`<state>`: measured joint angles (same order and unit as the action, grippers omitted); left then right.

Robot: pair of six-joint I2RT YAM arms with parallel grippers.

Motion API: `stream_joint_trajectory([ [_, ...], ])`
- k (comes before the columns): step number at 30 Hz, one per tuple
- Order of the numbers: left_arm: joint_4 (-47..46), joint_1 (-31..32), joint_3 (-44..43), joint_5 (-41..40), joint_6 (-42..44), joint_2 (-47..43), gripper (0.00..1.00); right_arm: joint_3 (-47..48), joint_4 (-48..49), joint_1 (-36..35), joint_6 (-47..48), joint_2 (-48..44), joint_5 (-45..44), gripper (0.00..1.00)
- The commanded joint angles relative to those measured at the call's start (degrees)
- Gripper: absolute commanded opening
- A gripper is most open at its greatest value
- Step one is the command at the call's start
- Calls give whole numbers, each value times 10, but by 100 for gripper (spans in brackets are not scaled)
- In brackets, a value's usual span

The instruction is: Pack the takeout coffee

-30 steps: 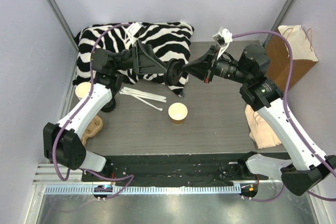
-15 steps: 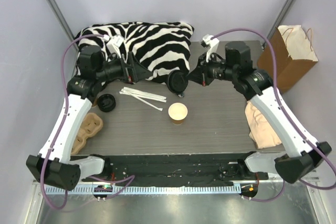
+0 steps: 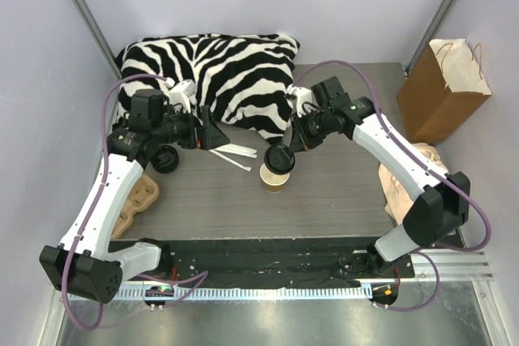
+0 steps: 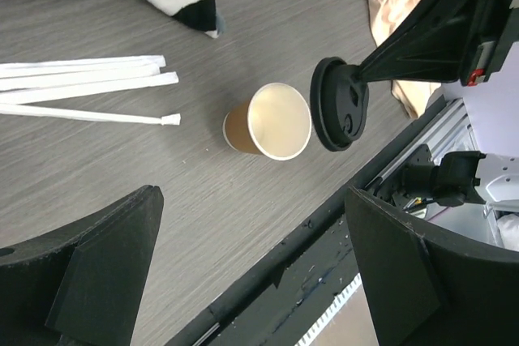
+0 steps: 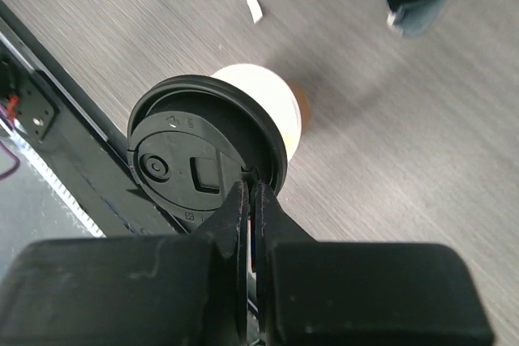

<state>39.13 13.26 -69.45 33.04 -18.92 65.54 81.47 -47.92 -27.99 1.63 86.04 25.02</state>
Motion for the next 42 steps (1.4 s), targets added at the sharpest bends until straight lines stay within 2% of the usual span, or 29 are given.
stream_joint_trajectory([
  [1,24,2,-18,-2,22,21,100,10,-20,-20,13,18,-35,1],
  [12,28,8,-17,26,0,65,100,14,-13,-44,2,69,-78,1],
  [42,13,8,8,26,4,73,100,61,-19,-69,0,120,-96,1],
])
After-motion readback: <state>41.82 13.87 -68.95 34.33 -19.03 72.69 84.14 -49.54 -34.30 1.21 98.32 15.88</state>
